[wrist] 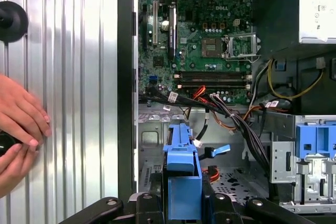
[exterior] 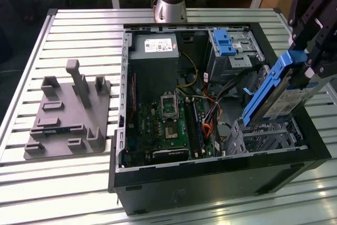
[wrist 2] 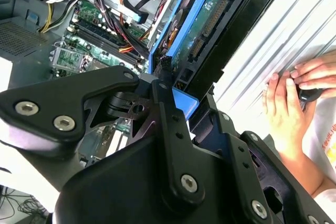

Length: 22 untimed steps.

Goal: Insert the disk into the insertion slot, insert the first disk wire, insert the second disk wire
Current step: 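Insert the disk into the insertion slot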

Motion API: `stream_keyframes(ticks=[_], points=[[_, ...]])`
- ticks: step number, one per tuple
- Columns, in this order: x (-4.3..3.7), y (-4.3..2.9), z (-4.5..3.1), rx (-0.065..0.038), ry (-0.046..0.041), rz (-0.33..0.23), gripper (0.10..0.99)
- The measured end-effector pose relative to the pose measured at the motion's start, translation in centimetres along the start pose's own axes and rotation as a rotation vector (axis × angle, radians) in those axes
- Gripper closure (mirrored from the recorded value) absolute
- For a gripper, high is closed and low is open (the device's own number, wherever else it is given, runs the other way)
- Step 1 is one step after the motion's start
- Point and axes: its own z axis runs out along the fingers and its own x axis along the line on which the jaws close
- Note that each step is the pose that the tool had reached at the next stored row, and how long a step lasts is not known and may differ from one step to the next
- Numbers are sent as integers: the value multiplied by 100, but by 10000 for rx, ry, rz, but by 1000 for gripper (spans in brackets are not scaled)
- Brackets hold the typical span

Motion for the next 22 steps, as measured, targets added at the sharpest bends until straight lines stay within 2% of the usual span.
stream_keyframes(ticks=[22], points=[[5, 1, 108, 0, 0, 0, 722]])
